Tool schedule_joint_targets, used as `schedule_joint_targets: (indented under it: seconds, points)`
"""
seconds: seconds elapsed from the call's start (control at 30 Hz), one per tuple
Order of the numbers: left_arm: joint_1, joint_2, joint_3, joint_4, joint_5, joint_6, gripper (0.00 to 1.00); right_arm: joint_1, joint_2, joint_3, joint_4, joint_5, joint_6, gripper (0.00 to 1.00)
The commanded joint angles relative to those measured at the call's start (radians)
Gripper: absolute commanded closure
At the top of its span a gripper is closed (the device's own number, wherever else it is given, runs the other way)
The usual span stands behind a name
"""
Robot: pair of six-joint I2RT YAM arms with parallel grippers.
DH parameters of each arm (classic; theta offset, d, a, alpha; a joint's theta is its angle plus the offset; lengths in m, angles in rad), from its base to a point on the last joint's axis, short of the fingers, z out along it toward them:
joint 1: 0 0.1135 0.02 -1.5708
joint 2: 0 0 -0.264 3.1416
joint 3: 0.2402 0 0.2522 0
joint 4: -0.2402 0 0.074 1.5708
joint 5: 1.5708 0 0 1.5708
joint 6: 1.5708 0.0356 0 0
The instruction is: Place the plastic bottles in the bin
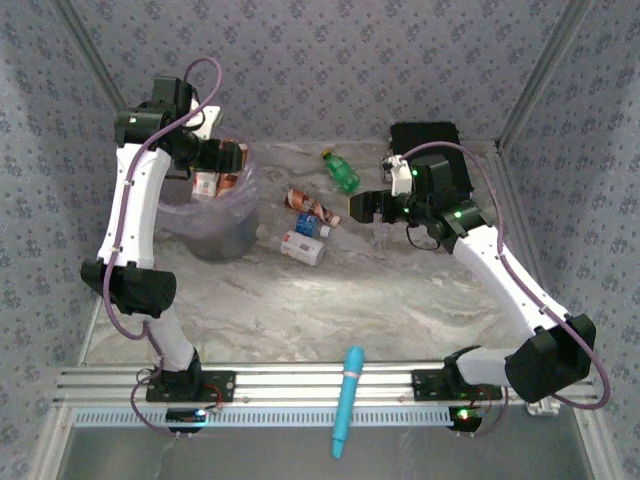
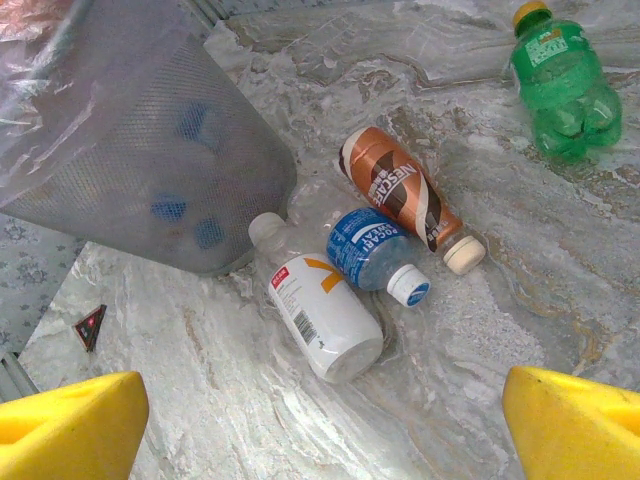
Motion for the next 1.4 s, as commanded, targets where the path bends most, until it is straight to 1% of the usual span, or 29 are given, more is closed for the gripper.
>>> schedule_joint_targets:
  seconds: [0.0,0.1,0.23,0.43,0.53,0.7,0.8,0.87,1.07,1.2,1.37]
  points:
    - [0.003,-0.021,0.03,0.031,-0.021,-0.022,0.22,-0.005,0.009,0.007,-0.004,0.002,-0.009,0.07]
    - [0.004,-0.021,0.005,0.076,-0.029,-0.045,0.29,-0.003,0.013,0.007,-0.003,0.004,-0.011,0.07]
    - [0.004,-0.019,-0.041,0.111,0.0,-0.069,0.36,-0.002,0.02,0.01,-0.006,0.011,-0.012,0.08]
    - [0.003,-0.06,-0.083,0.151,0.03,-0.088,0.37,-0.008,0.051,0.028,-0.008,0.045,-0.026,0.07]
    - [0.009,-0.106,-0.084,0.185,0.053,-0.11,0.32,-0.005,0.115,0.072,-0.034,0.099,-0.077,0.07]
    - [0.01,-0.171,-0.119,0.194,0.047,-0.129,0.25,-0.006,0.275,0.177,-0.079,0.208,-0.17,0.07]
    - [0.007,-0.227,-0.191,0.2,0.035,-0.14,0.24,-0.005,0.391,0.26,-0.101,0.294,-0.212,0.07]
    - [0.004,-0.276,-0.258,0.226,0.042,-0.158,0.23,-0.006,0.47,0.322,-0.108,0.329,-0.246,0.07]
    - [-0.002,-0.449,-0.531,0.408,0.209,-0.28,0.19,-0.003,0.729,0.544,-0.136,0.396,-0.282,0.04]
    - [-0.018,-0.519,-0.622,0.466,0.225,-0.317,0.18,-0.003,0.922,0.733,-0.202,0.43,-0.31,0.01]
    - [-0.024,-0.528,-0.638,0.459,0.23,-0.314,0.19,-0.003,1.1,0.94,-0.242,0.454,-0.318,0.0]
